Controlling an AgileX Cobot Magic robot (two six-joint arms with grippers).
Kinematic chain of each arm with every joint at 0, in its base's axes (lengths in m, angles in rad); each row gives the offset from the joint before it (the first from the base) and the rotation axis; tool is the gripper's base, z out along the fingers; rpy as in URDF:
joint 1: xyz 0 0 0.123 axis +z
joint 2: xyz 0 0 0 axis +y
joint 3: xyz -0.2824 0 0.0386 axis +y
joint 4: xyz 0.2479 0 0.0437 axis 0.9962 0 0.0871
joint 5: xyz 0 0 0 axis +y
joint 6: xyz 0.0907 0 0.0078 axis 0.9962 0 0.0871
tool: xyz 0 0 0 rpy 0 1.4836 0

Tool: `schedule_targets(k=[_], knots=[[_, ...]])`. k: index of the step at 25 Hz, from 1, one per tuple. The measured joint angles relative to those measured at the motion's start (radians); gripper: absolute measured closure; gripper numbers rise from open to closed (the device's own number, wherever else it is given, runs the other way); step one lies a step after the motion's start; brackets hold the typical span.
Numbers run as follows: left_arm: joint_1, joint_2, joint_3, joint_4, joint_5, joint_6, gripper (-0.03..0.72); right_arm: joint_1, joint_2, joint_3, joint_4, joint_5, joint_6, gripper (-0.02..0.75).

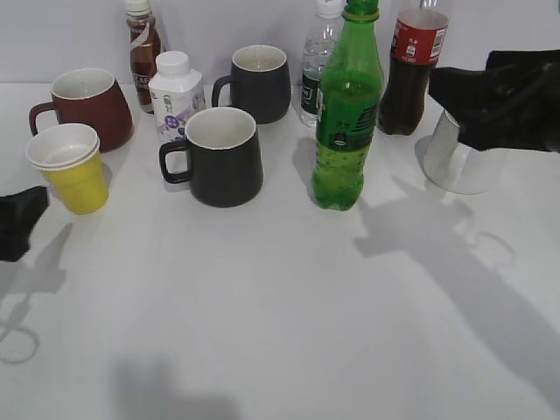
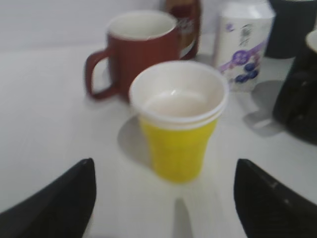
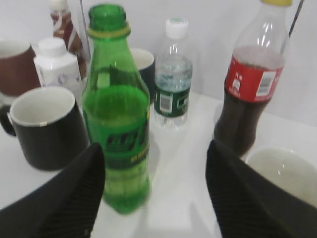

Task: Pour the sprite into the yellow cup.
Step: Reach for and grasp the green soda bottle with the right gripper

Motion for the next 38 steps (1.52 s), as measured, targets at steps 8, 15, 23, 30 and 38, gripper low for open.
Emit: schedule_targets(k=[8, 15, 23, 30, 38], knots=[[-0.005, 0.371, -0.001, 0.084, -0.459, 0.000, 0.017, 0.000, 0.133, 0.000, 0.003, -0.160, 0.063, 0.126], [-0.005, 0.598, -0.073, 0.103, -0.509, 0.000, 0.016, 0.000, 0.224, 0.000, 0.003, -0.279, 0.071, 0.119], [-0.005, 0.628, -0.185, 0.092, -0.525, 0.000, 0.016, 0.000, 0.298, 0.000, 0.003, -0.300, 0.071, 0.134], [-0.005, 0.710, -0.295, 0.080, -0.524, 0.000, 0.029, 0.000, 0.345, -0.001, -0.015, -0.356, 0.073, 0.141], [-0.005, 0.752, -0.399, 0.072, -0.524, 0.000, 0.150, 0.000, 0.448, -0.008, -0.047, -0.422, 0.072, 0.141]])
